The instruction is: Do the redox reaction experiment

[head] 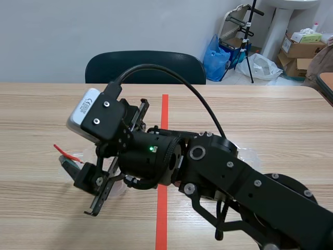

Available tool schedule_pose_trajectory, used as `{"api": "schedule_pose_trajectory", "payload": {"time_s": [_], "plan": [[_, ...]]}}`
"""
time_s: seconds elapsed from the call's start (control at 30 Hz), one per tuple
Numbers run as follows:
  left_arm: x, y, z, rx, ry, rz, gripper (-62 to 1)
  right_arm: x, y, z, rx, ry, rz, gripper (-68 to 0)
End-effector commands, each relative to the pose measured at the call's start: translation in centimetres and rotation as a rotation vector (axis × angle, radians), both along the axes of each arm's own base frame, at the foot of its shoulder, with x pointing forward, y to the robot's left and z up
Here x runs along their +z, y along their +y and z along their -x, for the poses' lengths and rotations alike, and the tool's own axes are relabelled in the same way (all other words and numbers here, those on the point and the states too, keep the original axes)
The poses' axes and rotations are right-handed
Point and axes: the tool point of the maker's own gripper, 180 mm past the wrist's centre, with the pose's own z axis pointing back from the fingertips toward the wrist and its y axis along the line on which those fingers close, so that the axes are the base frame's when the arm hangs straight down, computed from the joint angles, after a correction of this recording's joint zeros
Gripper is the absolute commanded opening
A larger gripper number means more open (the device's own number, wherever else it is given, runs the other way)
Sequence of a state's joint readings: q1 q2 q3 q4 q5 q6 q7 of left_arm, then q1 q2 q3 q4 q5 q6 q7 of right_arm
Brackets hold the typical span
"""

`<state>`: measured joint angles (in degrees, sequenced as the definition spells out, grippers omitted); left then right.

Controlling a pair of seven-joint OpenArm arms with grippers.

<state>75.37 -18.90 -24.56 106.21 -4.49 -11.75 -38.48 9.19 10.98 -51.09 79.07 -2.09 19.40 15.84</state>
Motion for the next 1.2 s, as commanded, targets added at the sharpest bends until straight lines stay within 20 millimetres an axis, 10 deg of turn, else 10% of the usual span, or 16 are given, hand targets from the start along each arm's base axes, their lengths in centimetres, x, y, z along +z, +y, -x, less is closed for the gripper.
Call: {"api": "schedule_pose_trajectory", "payload": {"time_s": [0.0,0.47,1.17], "plan": [[0.7,-0.2,-0.2,-0.001,-0.027,0.015,1.4,1.5,0.0,-0.7,-0.003,-0.033,-0.032,-38.3],[0.7,-0.3,-0.2,-0.006,-0.027,0.014,1.4,2.1,-0.1,-0.8,-0.003,-0.046,-0.054,-66.8],[0.7,-0.3,-0.2,-0.006,-0.027,0.014,1.4,8.5,-1.0,-2.6,-0.068,-0.023,-0.020,-66.9]]}}
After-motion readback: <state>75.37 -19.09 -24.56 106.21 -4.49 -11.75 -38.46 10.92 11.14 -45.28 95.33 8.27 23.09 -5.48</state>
